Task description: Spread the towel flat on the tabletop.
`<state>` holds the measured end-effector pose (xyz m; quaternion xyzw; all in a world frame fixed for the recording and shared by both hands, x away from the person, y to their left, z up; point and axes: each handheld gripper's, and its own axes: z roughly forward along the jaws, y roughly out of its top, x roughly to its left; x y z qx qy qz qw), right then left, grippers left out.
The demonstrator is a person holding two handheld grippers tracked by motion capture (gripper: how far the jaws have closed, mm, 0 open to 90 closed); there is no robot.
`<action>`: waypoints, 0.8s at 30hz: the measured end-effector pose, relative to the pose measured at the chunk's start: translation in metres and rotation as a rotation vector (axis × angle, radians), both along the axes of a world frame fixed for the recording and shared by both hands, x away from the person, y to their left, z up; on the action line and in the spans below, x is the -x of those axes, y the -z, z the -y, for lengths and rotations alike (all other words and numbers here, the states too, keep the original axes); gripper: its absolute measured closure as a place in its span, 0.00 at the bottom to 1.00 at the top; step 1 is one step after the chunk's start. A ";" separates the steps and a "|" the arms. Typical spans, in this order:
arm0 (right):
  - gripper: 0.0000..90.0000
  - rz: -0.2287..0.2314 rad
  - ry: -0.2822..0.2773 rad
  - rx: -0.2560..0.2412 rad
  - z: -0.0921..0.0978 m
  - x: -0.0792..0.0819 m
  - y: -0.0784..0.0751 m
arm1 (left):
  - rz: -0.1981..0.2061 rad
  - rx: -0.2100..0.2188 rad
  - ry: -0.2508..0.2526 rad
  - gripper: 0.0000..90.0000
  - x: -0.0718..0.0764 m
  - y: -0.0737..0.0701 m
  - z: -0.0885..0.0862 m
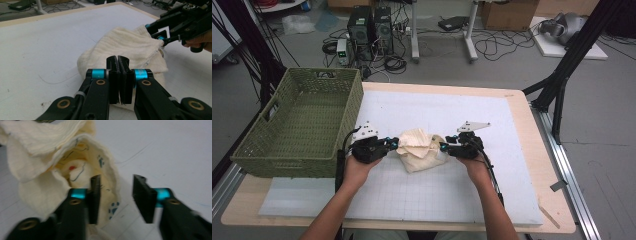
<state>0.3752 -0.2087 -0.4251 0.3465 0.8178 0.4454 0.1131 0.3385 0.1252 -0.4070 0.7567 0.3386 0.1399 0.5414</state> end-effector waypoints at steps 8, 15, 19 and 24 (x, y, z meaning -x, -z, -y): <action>0.97 0.016 0.029 0.084 0.019 0.020 0.003 | -0.011 0.001 -0.048 0.97 -0.002 0.005 -0.006; 0.97 -0.007 0.108 0.142 0.063 0.048 0.002 | -0.038 0.003 -0.068 0.97 -0.006 0.012 -0.002; 0.97 -0.014 0.156 0.169 0.084 0.062 0.002 | -0.054 -0.020 -0.057 0.97 -0.008 0.016 0.002; 0.79 -0.015 0.216 0.184 0.094 0.066 0.005 | -0.054 -0.068 -0.047 0.97 -0.008 0.019 0.005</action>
